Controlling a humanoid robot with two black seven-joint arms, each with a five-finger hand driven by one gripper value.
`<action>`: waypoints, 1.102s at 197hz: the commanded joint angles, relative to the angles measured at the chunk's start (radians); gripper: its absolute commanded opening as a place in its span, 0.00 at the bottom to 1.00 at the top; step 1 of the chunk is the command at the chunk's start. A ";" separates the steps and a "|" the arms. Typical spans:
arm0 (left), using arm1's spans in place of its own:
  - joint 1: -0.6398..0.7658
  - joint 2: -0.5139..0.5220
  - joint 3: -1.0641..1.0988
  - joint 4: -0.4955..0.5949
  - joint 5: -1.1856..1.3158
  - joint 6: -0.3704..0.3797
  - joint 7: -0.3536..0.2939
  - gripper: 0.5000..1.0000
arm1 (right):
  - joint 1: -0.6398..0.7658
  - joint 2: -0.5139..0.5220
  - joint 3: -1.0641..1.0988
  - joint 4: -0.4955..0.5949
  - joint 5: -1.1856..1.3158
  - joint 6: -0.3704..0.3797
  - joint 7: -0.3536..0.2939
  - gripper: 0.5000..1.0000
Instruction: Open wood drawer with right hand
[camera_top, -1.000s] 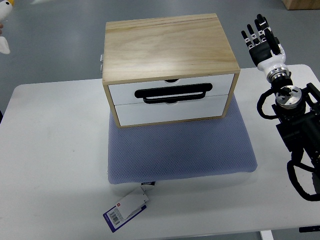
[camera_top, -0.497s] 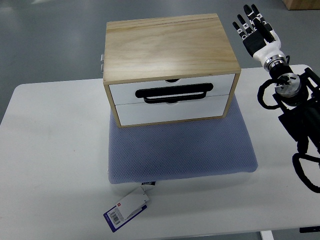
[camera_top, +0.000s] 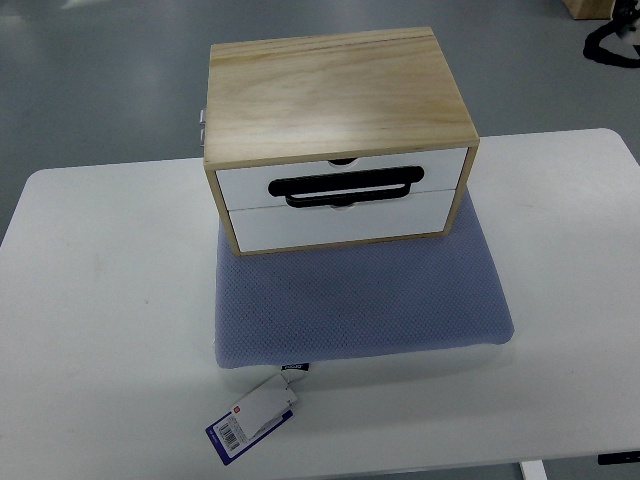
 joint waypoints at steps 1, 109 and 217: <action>-0.001 0.000 0.000 -0.003 0.001 0.000 -0.001 1.00 | 0.133 -0.010 -0.165 0.066 -0.060 0.023 -0.042 0.89; -0.001 0.000 -0.001 -0.010 -0.004 0.000 0.000 1.00 | 0.656 0.011 -0.737 0.761 0.098 0.137 -0.477 0.89; 0.000 0.000 -0.001 -0.004 -0.007 0.000 0.000 1.00 | 0.593 0.053 -0.767 0.799 0.121 0.067 -0.552 0.89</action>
